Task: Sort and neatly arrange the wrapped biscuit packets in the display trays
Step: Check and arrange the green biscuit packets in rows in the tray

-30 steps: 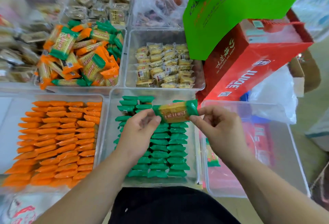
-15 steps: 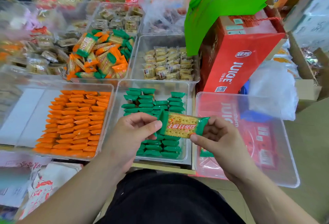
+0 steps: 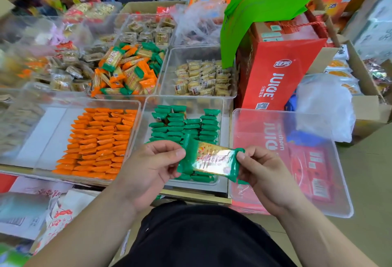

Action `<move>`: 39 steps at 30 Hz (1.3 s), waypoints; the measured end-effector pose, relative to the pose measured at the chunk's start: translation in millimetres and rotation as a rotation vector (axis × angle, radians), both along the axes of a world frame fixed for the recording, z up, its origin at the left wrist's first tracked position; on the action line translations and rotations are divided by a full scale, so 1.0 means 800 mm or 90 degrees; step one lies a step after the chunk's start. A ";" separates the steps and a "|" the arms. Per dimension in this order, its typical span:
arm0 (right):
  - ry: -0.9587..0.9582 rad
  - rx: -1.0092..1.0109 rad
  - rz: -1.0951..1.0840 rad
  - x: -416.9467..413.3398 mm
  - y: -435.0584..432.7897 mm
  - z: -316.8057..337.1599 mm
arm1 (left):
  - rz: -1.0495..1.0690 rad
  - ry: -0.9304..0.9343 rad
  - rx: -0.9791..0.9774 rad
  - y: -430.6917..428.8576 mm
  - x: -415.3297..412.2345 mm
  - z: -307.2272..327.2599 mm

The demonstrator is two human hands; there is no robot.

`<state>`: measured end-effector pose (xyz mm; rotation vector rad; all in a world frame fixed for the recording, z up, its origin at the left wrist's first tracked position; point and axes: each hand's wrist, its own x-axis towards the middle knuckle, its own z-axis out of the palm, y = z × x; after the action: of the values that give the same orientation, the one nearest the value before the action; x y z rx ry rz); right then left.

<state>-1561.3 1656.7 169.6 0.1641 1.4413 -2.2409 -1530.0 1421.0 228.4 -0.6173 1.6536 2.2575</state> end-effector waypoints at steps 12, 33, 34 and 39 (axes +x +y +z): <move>-0.106 -0.277 0.039 0.010 0.008 0.028 | 0.024 -0.044 0.036 0.005 0.001 -0.013; -0.128 -0.208 -0.071 0.003 0.022 0.015 | 0.062 0.036 0.010 0.018 -0.008 -0.007; -0.118 -0.193 -0.068 0.001 0.022 0.014 | 0.054 0.030 0.003 0.017 -0.009 -0.008; -0.072 -0.021 -0.073 -0.002 0.014 0.012 | 0.012 0.028 -0.022 0.017 -0.006 -0.013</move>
<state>-1563.1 1667.5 179.4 0.3653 1.3666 -2.3042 -1535.2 1434.6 218.2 -0.5988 1.7187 2.2756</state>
